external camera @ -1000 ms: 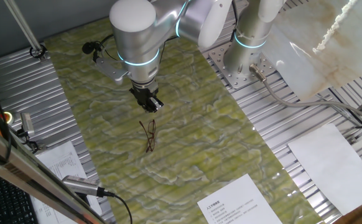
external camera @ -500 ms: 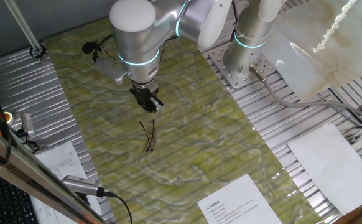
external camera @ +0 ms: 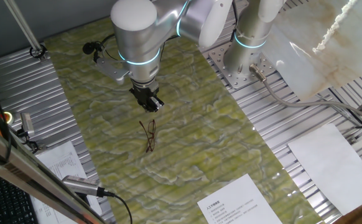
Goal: Unfold the leg of the glasses (with one hand)
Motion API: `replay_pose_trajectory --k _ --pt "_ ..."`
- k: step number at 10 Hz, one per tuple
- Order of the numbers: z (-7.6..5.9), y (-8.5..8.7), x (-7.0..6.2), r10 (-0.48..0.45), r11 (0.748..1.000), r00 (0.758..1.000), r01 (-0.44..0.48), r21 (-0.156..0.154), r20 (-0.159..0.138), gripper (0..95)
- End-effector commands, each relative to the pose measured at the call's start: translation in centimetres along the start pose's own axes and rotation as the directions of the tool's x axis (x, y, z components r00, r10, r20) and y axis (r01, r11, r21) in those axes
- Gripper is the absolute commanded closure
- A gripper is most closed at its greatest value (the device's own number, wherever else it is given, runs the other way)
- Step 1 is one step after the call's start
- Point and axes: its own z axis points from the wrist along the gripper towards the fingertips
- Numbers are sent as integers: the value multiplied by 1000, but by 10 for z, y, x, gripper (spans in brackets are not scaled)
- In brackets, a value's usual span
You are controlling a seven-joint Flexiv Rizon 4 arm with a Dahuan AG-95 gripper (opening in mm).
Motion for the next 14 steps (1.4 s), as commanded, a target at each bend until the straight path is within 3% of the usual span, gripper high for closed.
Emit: replay_pose_trajectory --k 1,14 --pt "0 0 -1 -4 1000 1000 4 -2 0 950" --pt "8 3 -1 -25 1000 1000 25 -12 9 950"
